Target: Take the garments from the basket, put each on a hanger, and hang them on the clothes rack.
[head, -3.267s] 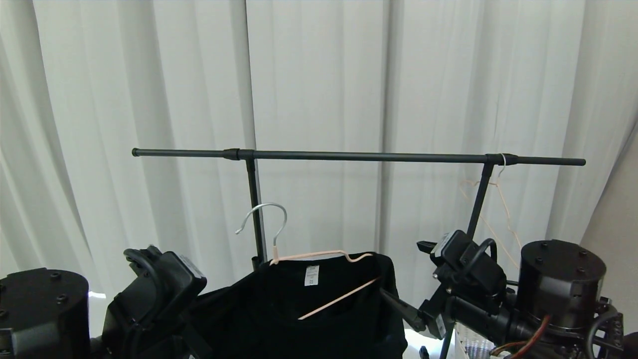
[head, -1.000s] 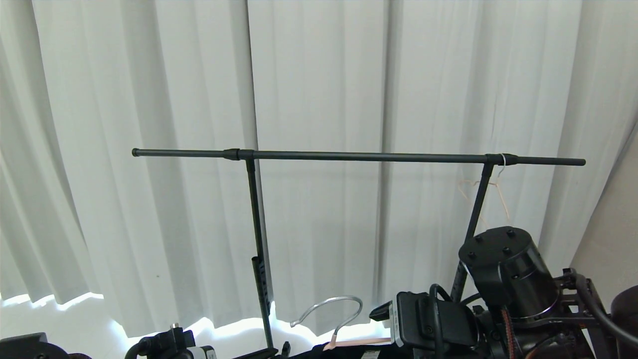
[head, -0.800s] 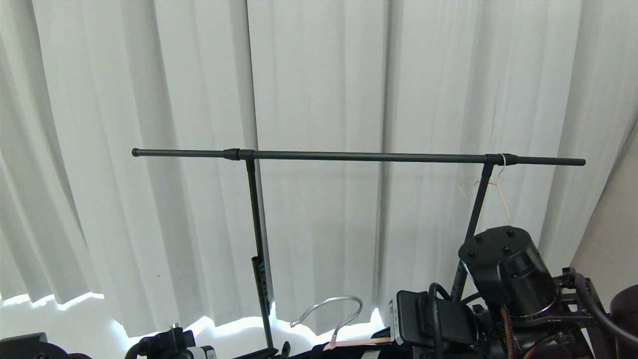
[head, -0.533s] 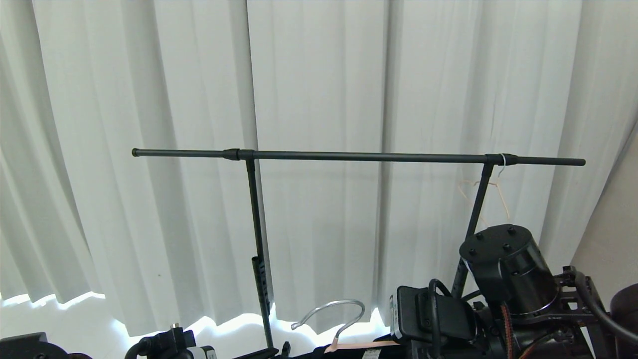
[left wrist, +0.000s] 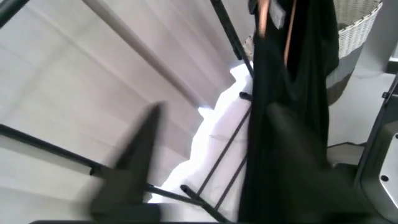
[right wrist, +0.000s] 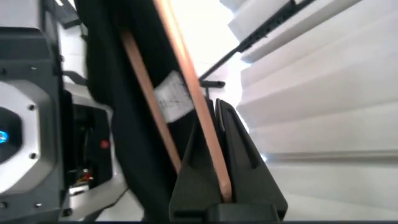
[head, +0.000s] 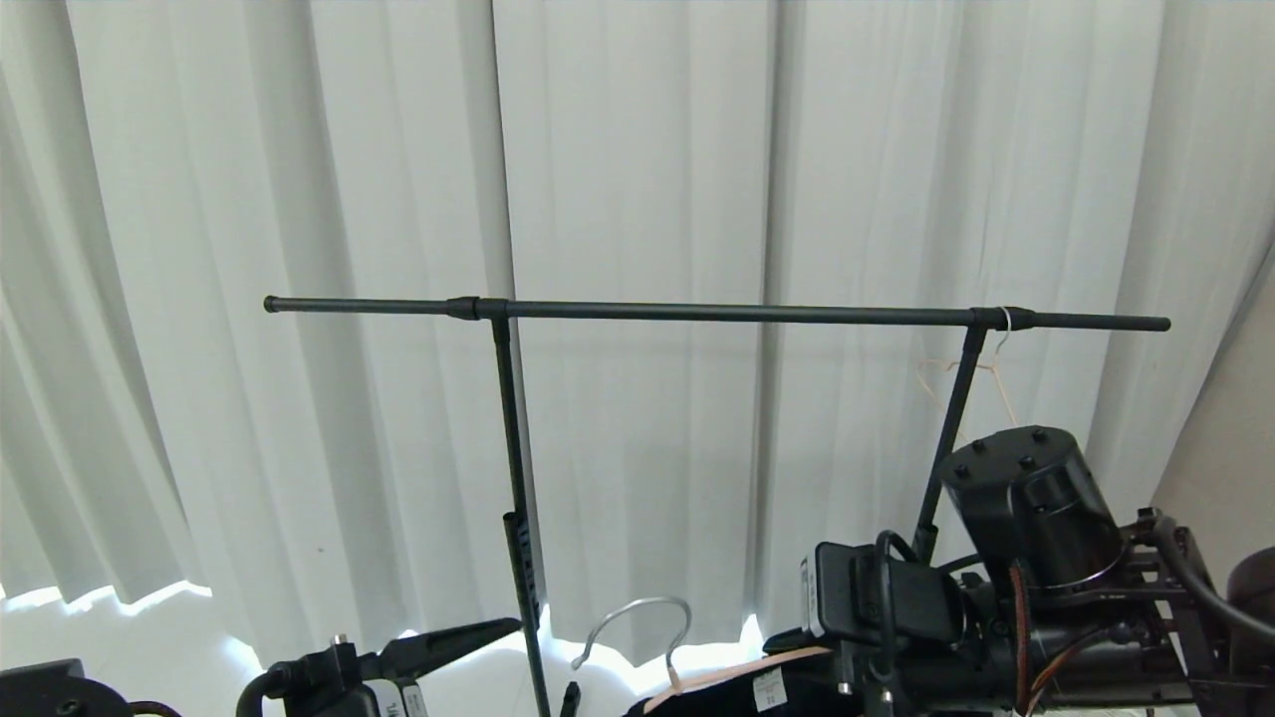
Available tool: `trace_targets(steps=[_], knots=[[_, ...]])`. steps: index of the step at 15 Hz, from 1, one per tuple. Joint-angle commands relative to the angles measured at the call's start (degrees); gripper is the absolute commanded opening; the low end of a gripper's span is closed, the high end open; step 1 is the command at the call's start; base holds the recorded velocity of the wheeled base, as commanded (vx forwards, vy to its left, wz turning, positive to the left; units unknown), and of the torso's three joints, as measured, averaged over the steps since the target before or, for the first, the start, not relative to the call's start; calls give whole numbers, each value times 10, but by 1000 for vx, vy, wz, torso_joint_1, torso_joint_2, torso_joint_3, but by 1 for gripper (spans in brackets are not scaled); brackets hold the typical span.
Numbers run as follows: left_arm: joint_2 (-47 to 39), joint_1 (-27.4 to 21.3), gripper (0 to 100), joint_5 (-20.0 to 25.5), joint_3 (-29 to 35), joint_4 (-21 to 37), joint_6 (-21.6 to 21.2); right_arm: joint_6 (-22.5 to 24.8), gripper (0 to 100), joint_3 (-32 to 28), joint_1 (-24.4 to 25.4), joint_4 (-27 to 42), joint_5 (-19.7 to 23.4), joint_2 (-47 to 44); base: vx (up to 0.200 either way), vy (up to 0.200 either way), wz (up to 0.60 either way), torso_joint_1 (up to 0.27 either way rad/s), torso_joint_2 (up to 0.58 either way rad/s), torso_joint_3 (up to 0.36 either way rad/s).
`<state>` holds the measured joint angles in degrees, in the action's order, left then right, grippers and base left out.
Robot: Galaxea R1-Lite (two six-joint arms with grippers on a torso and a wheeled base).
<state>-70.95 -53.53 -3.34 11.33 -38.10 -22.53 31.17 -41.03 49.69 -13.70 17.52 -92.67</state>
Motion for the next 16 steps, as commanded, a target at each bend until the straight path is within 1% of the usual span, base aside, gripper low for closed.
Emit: trace_targets(steps=[1, 4, 5, 6, 9, 10, 12, 13, 15, 16], knots=[[10, 13, 100, 0, -3, 0, 1, 11, 0, 0, -36, -1, 3, 13, 0, 0, 0, 0, 0, 0], [32, 22, 100, 0, -21, 0, 6, 13, 0, 1, -86, -1, 5, 33, 0, 0, 0, 0, 0, 0], [38, 33, 100, 0, -30, 0, 8, 13, 0, 2, -96, -1, 5, 42, 0, 0, 0, 0, 0, 0], [41, 56, 100, 0, -44, 0, 10, 13, 0, 2, -105, -1, 7, 49, 0, 0, 0, 0, 0, 0], [41, 161, 100, 1, -103, 0, 23, 13, 0, 0, -117, -1, 17, 77, 0, 0, 0, 0, 0, 0], [41, 178, 100, 2, -113, 2, 36, 13, 0, -1, -117, -2, 18, 85, 0, 0, 0, 0, 0, 0], [32, 180, 100, 19, -113, 4, 83, 13, 0, -1, -117, -2, 30, 93, 0, 0, 0, 0, 0, 0], [27, 181, 100, 31, -113, 11, 86, 13, 0, -2, -116, -2, 30, 94, 0, 0, 0, 0, 0, 0], [12, 186, 100, 36, -113, 19, 86, 12, 0, -2, -116, -6, 30, 96, 0, 0, 0, 0, 0, 0], [-3, 188, 100, 36, -113, 19, 87, 12, 0, 0, -115, -25, 31, 100, 0, 0, 0, 0, 0, 0]])
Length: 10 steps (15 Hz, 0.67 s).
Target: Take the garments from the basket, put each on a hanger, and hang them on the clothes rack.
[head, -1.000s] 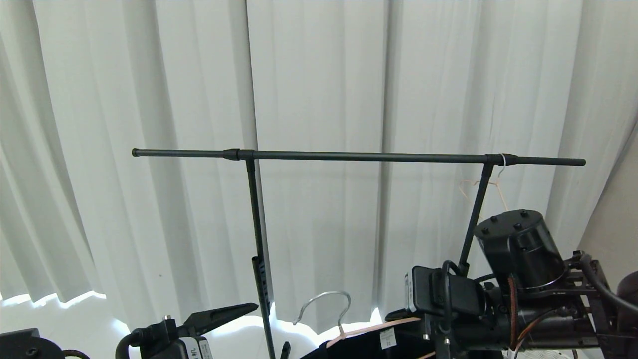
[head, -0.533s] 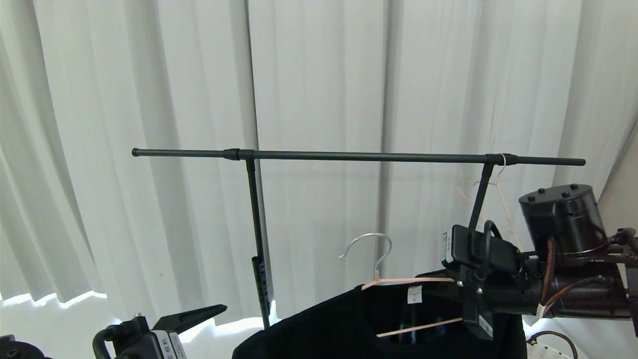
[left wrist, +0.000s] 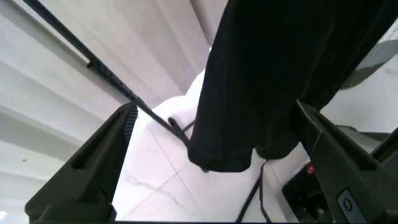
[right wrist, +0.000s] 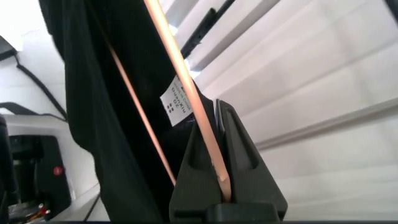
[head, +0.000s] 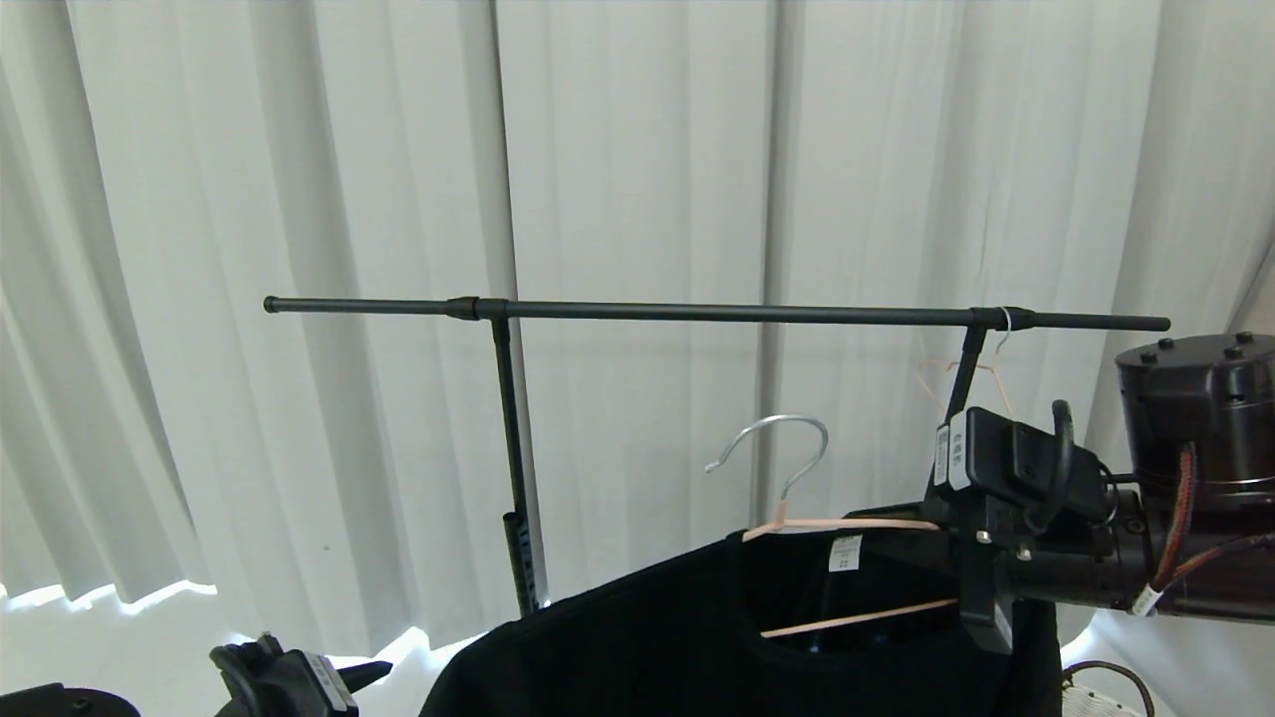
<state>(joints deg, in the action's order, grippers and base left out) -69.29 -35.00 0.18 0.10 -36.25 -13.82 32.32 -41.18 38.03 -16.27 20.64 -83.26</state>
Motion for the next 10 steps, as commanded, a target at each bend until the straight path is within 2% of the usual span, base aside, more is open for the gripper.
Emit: trace_targets(steps=[1, 3, 4, 8, 10], knots=[[-28, 11, 100, 1, 0, 0, 0, -1, 0, 1, 3, -5, 1, 6, 0, 0, 0, 0, 0, 0], [-30, 18, 100, 1, 0, 0, 0, -1, 0, 3, 9, -5, 9, 14, 0, 0, 0, 0, 0, 0], [-30, 20, 0, 1, 0, 0, 0, -1, 0, 6, 11, -5, 11, 16, 0, 0, 0, 0, 0, 0], [-29, 35, 0, 0, 0, 0, 0, 0, 0, 9, 18, -5, 10, 19, 0, 0, 0, 0, 0, 0], [-26, 69, 0, -2, 0, 0, 0, -1, 0, 18, 14, -5, 8, 27, 0, 0, 0, 0, 0, 0]])
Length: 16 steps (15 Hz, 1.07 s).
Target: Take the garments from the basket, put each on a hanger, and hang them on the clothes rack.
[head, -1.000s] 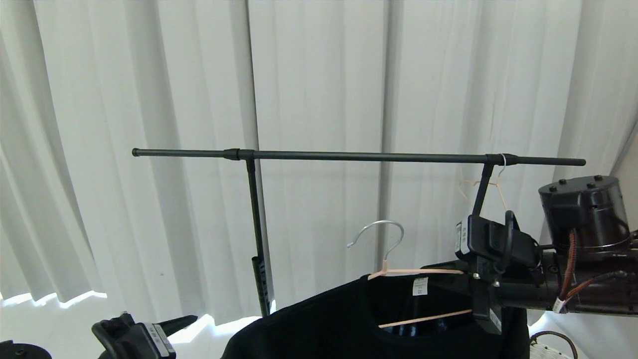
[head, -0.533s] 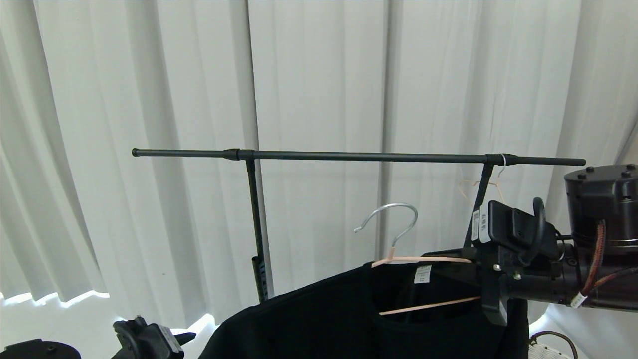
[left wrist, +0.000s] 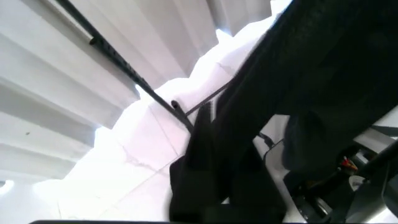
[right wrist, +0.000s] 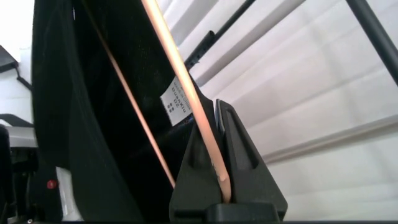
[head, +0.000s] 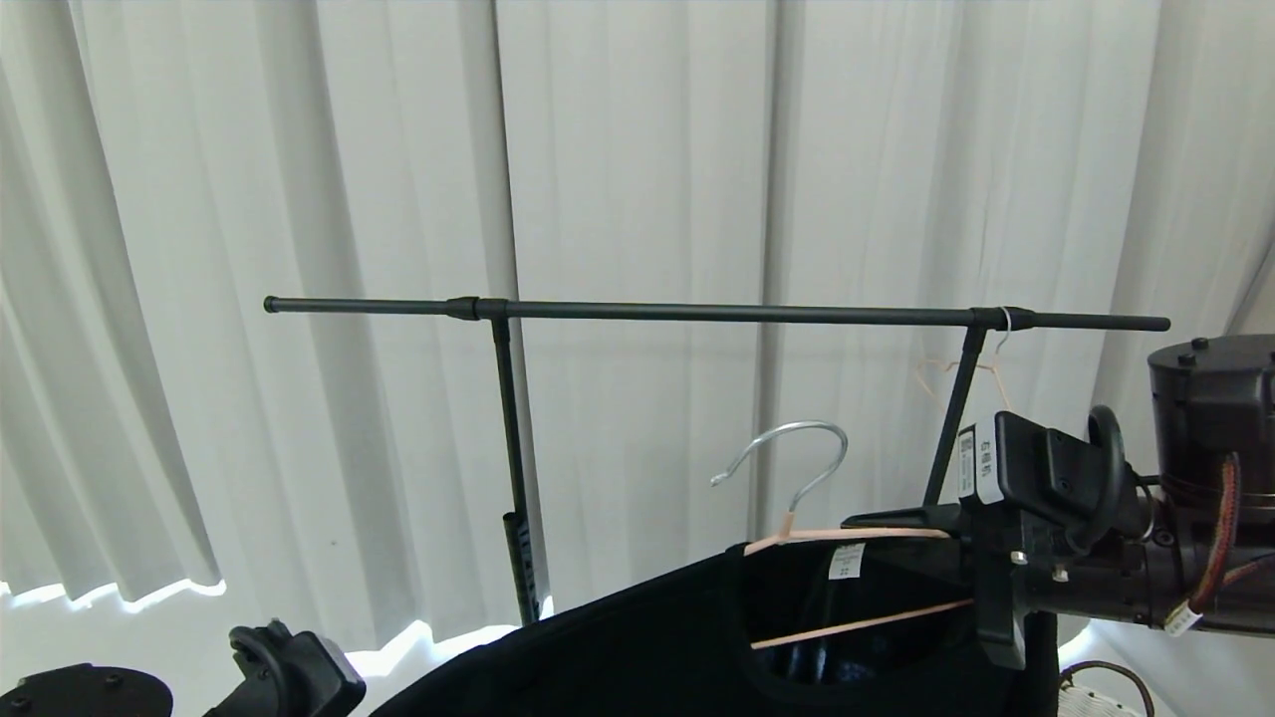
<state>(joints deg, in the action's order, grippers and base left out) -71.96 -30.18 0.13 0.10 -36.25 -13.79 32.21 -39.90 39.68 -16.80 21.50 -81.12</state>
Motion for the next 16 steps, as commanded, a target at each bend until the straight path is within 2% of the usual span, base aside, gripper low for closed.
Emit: trace_targets(steps=[1, 4, 6, 8, 9, 14, 16], knots=[[3, 52, 0, -2, 0, 0, 0, 0, 0, 16, -11, 0, -1, 12, 0, 0, 0, 0, 0, 0], [6, 153, 0, -2, 0, -1, 0, -6, 0, 45, -37, 0, -1, 35, 0, 0, 0, 0, 0, 0], [21, 158, 0, -1, 0, -3, -5, -6, 0, 47, -37, -2, -1, 37, 0, 0, 0, 0, 0, 0], [39, 138, 0, 0, 10, -3, -18, -6, 0, 47, -37, -6, -2, 34, 0, 0, 0, 0, 0, 0], [43, 137, 100, 0, 16, -3, -24, -7, 0, 47, -37, -7, -3, 32, 0, 0, 0, 0, 0, 0], [67, 137, 100, 10, 32, -3, -21, -7, 0, 47, -38, -7, -16, 31, 0, 0, 0, 0, 0, 0], [91, 137, 100, 57, 34, -3, -20, -7, 0, 47, -53, -7, -32, 33, 0, 0, 0, 0, 0, 0]])
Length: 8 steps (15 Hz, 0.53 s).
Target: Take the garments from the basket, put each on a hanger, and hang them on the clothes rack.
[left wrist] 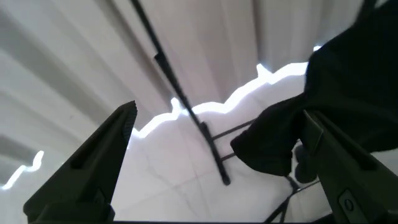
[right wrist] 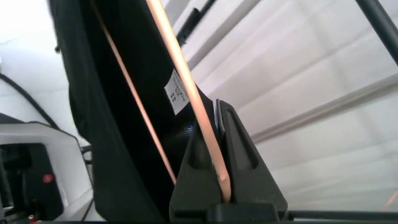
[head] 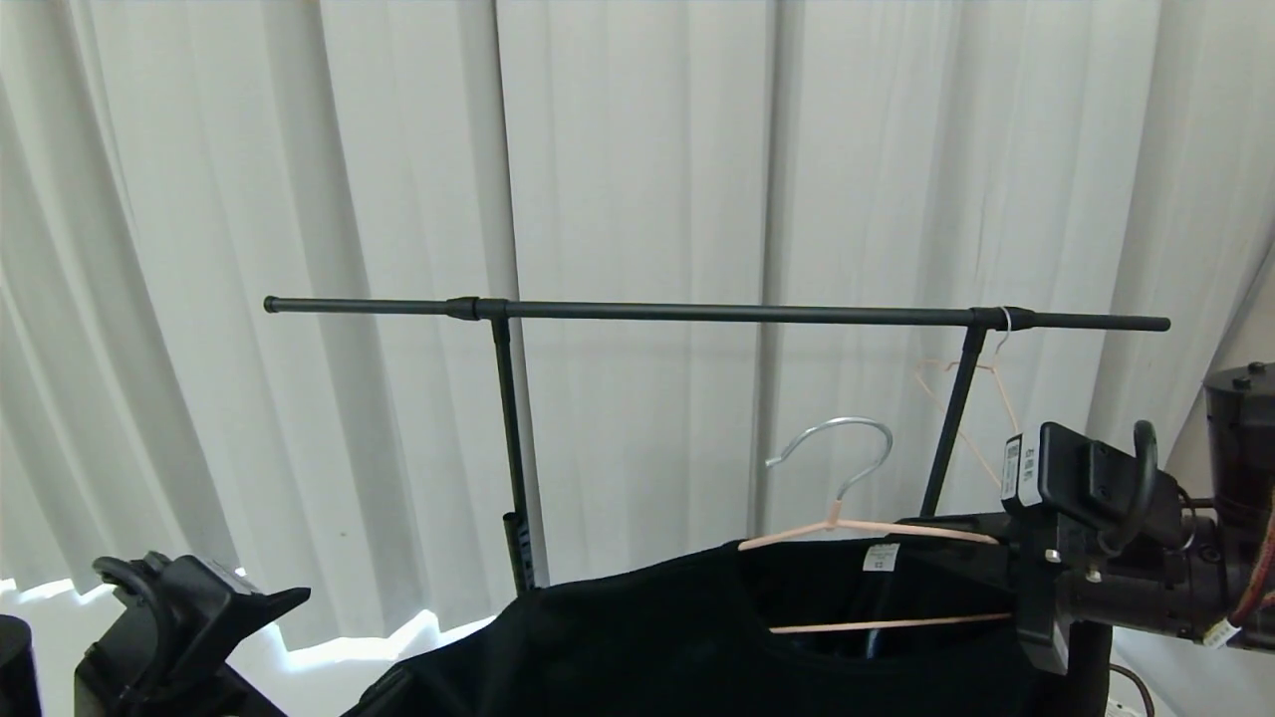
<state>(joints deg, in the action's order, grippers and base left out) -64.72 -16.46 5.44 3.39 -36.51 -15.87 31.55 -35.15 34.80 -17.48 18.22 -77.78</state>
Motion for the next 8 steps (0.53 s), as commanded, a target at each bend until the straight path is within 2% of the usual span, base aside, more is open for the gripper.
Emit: trace_targets(steps=[1, 4, 8], knots=[[28, 0, 100, 18, 6, -1, 1, 0, 0, 0, -12, 0, -6, 1, 0, 0, 0, 0, 0, 0], [46, -1, 100, 28, 32, -1, 29, 0, 0, 12, -19, 1, -33, 11, 0, 0, 0, 0, 0, 0], [55, 0, 100, 23, 94, 0, 117, -26, 0, 46, -20, 3, -85, 32, 0, 0, 0, 0, 0, 0]])
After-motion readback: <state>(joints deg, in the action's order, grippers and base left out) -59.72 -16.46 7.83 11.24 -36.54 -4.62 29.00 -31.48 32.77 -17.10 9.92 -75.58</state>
